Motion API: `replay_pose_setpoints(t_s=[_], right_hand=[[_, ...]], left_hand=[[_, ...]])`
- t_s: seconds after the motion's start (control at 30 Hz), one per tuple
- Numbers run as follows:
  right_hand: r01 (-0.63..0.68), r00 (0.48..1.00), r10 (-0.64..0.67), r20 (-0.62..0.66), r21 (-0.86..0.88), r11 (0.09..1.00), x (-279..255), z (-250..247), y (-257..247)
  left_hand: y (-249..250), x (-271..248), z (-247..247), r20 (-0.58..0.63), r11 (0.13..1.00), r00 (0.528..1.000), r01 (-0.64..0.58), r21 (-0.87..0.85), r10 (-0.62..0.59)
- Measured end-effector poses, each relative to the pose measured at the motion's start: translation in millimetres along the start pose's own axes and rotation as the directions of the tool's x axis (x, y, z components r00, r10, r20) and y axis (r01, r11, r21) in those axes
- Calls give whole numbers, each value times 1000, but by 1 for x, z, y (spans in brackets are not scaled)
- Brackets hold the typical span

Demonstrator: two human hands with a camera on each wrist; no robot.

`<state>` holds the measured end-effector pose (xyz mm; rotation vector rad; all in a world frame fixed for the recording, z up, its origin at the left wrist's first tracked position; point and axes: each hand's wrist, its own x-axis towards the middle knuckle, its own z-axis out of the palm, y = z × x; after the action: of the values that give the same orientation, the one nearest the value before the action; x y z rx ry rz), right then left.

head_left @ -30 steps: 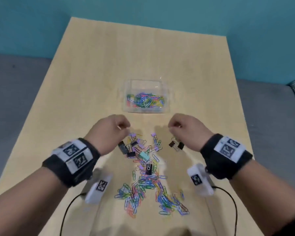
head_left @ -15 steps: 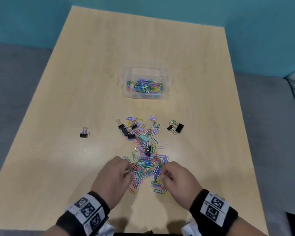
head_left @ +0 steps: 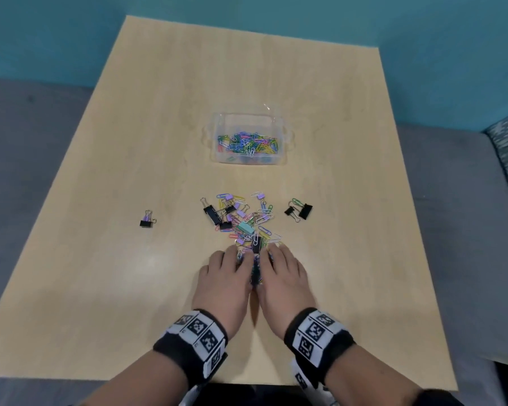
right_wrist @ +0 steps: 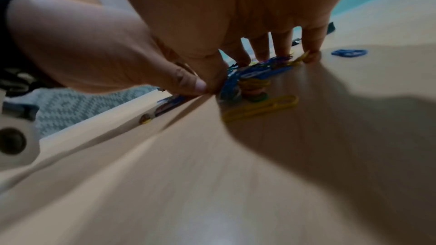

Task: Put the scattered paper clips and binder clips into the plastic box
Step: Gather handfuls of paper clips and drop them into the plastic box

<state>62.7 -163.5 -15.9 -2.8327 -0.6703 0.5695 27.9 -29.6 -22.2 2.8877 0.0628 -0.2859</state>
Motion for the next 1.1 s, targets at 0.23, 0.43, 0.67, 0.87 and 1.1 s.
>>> replay_pose_setpoints(t_s=[0.23, 0.43, 0.67, 0.87, 1.1], right_hand=[[88, 996, -91, -17, -103, 991, 8, -15, -3], [125, 979, -113, 167, -61, 990, 15, -38, 1], [-167, 953, 84, 290, 273, 948, 39, -49, 21], [-448, 862, 96, 498, 659, 604, 48, -65, 40], [-443, 887, -46, 459, 875, 197, 87, -117, 46]], left_hand=[[-7, 16, -4, 65, 996, 994, -92, -15, 93], [-11, 25, -15, 143, 993, 990, -3, -120, 20], [-25, 42, -38, 343, 809, 919, 349, -474, -195], [-44, 51, -62, 573, 405, 808, 574, -712, -138], [-56, 93, -119, 512, 163, 859, 508, -846, -21]])
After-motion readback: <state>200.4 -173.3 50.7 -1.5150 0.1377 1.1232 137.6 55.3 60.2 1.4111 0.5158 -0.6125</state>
